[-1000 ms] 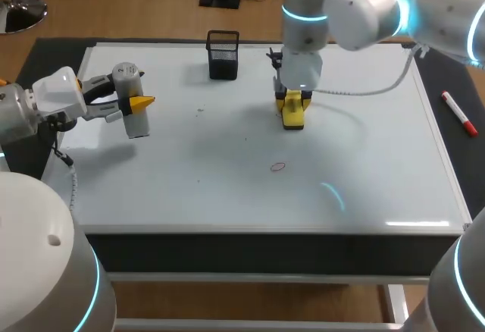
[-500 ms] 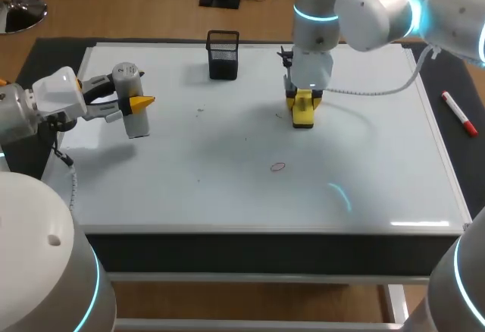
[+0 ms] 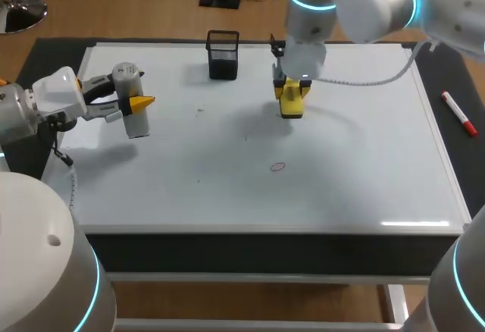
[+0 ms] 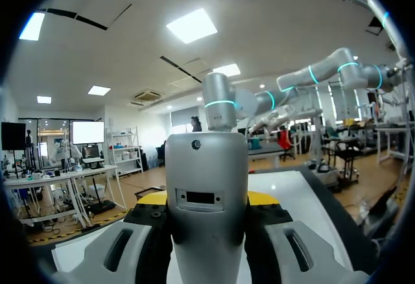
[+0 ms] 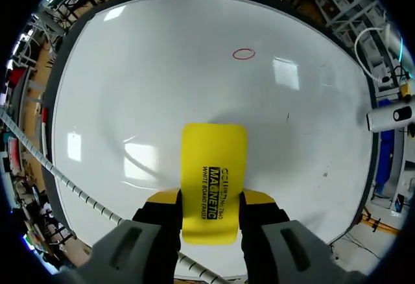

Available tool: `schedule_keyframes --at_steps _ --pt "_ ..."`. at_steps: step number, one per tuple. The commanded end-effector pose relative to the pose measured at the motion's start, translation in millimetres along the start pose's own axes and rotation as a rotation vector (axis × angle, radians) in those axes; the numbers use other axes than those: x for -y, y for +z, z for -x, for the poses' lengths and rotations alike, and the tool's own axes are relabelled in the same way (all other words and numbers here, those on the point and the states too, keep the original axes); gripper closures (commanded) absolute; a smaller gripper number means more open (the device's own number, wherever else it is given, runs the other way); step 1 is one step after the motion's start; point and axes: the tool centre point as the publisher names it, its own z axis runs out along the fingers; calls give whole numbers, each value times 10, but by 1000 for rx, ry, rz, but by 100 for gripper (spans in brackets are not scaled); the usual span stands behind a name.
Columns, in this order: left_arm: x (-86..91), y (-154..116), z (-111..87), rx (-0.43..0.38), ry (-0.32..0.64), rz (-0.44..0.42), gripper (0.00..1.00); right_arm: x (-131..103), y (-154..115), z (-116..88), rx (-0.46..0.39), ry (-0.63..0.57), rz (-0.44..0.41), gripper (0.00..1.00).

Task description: Pick up the inspection probe, press it on each red-marked spot on the whiteboard one by one, put down the probe, pick up the eraser, and wipe off all the red marks.

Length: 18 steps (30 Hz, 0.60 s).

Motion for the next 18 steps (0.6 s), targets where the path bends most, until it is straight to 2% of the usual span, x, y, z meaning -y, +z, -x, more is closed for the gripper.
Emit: schedule_keyframes --at_steps 1,6,18 --pt "-2 4 0 2 2 -4 100 -26 51 143 -15 -16 9 100" --pt "-2 4 0 2 2 -4 100 -56 187 277 -17 -28 29 100" --pt "-2 4 0 2 2 -4 100 -11 378 340 -9 -50 51 100"
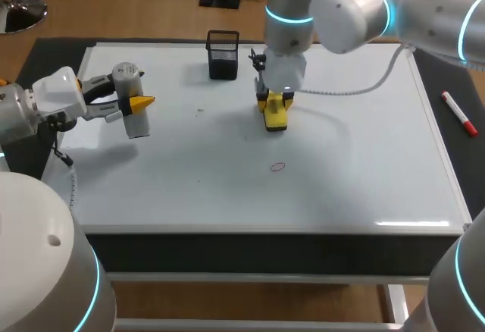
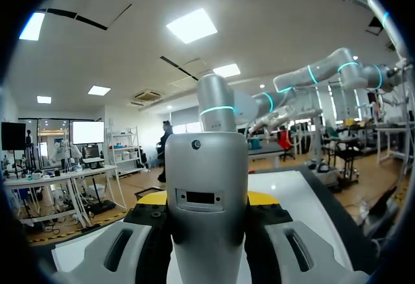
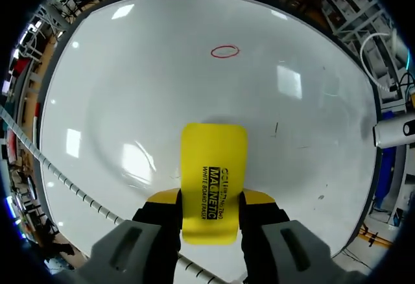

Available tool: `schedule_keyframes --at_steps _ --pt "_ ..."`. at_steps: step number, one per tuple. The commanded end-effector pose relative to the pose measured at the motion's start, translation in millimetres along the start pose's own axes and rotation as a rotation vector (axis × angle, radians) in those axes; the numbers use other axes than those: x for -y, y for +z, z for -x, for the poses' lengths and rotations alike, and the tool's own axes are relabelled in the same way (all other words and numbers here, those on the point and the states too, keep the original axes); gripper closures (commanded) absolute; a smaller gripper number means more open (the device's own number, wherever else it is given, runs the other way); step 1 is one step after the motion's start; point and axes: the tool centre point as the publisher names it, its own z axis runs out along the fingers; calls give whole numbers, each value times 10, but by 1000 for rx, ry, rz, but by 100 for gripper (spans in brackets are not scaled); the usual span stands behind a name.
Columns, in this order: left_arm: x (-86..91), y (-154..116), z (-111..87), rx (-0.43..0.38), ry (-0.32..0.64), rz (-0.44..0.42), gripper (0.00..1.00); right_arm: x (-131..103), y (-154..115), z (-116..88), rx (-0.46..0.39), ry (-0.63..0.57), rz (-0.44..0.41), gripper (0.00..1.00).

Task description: Pick up the inspection probe, press it on each red-marked spot on the whiteboard one by one, put down the probe, pick up the eraser, and wipe off all the red marks.

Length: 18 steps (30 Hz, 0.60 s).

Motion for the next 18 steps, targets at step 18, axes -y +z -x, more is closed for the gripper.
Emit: schedule_keyframes --at_steps 18 --pt "-2 3 0 2 2 -4 100 83 127 -321 -19 40 11 100"
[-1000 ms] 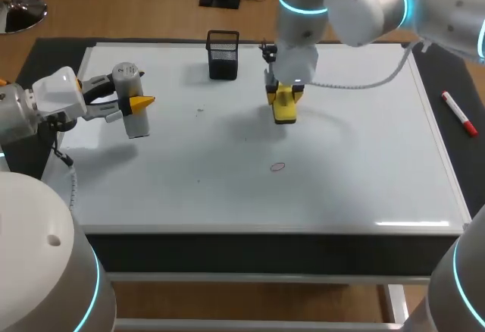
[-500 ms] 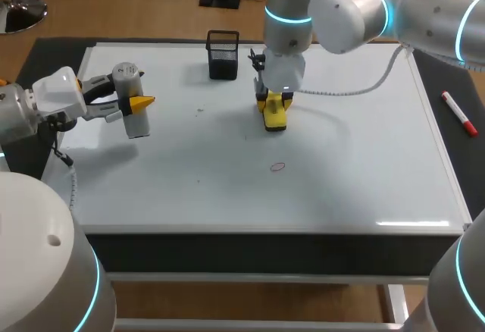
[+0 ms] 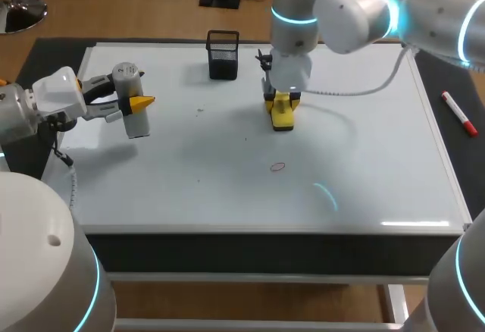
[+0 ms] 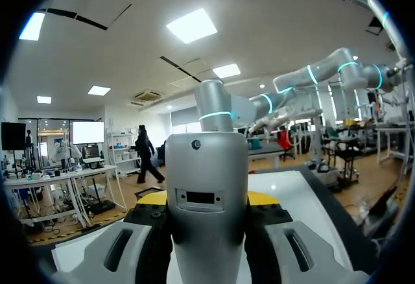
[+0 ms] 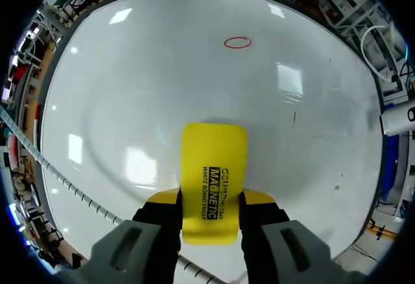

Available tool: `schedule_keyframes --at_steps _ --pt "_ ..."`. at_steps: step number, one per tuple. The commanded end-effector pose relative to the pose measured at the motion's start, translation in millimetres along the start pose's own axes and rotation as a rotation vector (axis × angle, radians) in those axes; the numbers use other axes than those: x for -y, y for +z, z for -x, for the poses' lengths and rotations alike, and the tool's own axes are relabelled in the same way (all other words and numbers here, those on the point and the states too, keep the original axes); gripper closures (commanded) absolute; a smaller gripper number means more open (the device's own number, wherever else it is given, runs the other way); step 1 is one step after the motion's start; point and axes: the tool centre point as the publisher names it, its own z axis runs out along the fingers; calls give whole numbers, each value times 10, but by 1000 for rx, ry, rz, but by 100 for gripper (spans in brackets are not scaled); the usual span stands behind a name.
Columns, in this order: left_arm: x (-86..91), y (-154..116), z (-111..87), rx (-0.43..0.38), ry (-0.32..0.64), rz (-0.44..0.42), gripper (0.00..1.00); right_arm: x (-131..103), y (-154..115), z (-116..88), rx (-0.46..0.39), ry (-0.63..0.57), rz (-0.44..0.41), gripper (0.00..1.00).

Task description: Pick up the inspection probe, press it on each red-marked spot on the whiteboard one by one, put down the probe, pick up the eraser, and wipe off all the red marks.

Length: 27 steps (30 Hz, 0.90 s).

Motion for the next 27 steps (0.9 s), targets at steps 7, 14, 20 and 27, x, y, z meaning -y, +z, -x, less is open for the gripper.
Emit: schedule_keyframes --at_steps 7,14,20,27 --pt "-2 4 0 2 2 -4 100 31 26 -217 -7 26 -3 100" --pt "-2 4 0 2 2 -4 100 53 4 -349 -8 51 -8 100" --pt "-2 4 0 2 2 -4 100 64 -3 -440 -13 65 -11 100" --pt "-2 4 0 2 2 -4 100 88 -32 -515 -18 77 -20 100"
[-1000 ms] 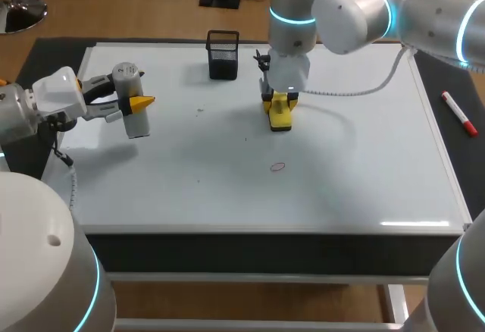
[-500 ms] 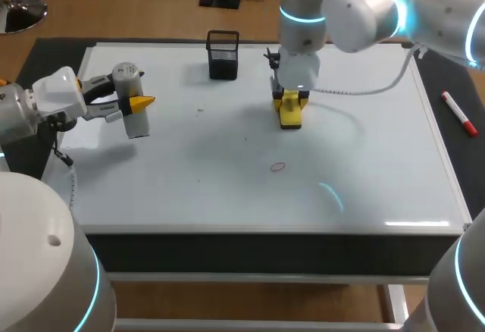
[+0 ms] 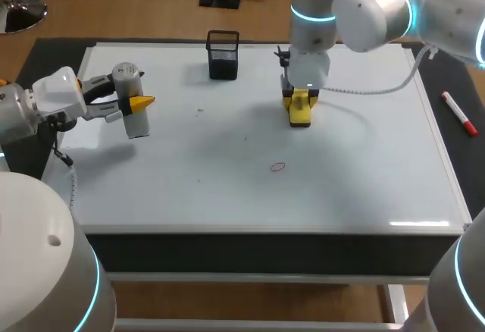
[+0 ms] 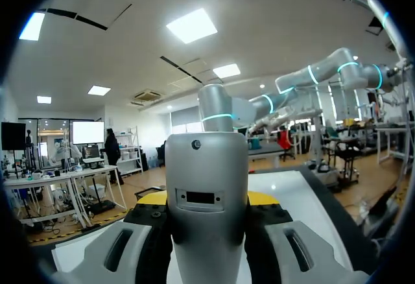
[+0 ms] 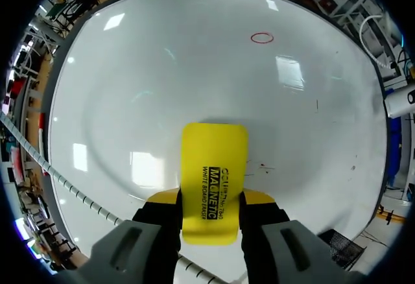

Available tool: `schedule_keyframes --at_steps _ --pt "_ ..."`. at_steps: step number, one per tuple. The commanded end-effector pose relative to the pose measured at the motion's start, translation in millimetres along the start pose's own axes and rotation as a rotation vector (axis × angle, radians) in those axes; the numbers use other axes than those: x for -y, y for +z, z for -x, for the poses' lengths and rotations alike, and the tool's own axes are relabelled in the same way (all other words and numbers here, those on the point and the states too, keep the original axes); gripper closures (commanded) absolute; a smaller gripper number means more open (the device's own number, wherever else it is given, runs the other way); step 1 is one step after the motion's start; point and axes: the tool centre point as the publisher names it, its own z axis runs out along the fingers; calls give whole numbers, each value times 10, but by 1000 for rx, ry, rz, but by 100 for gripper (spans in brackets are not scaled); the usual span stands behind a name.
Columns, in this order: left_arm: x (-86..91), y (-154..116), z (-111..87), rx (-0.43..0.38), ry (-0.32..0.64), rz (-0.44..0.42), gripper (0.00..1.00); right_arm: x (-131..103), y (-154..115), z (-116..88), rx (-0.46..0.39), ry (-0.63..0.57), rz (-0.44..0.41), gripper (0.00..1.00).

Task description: Pick up the inspection probe, press it on each red-marked spot on the whiteboard one by one, put down the probe, pick up the eraser, and wipe off all the red marks.

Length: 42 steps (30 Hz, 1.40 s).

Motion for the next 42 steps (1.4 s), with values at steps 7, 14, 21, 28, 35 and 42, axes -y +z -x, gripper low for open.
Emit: schedule_keyframes --at_steps 7,14,21,28,35,42 --pt "-2 4 0 2 2 -4 100 42 -122 -149 -1 14 -24 100" --pt "-2 4 0 2 2 -4 100 66 -279 -215 -1 19 -44 100" --pt "-2 4 0 2 2 -4 100 132 -393 -289 11 23 -38 100" --pt "-2 4 0 2 2 -4 100 378 -565 -574 51 100 -30 100" --pt "-2 4 0 2 2 -4 100 674 -661 -1011 41 210 -29 100" --pt "-2 4 0 2 2 -4 100 816 -685 -1392 27 292 -21 100"
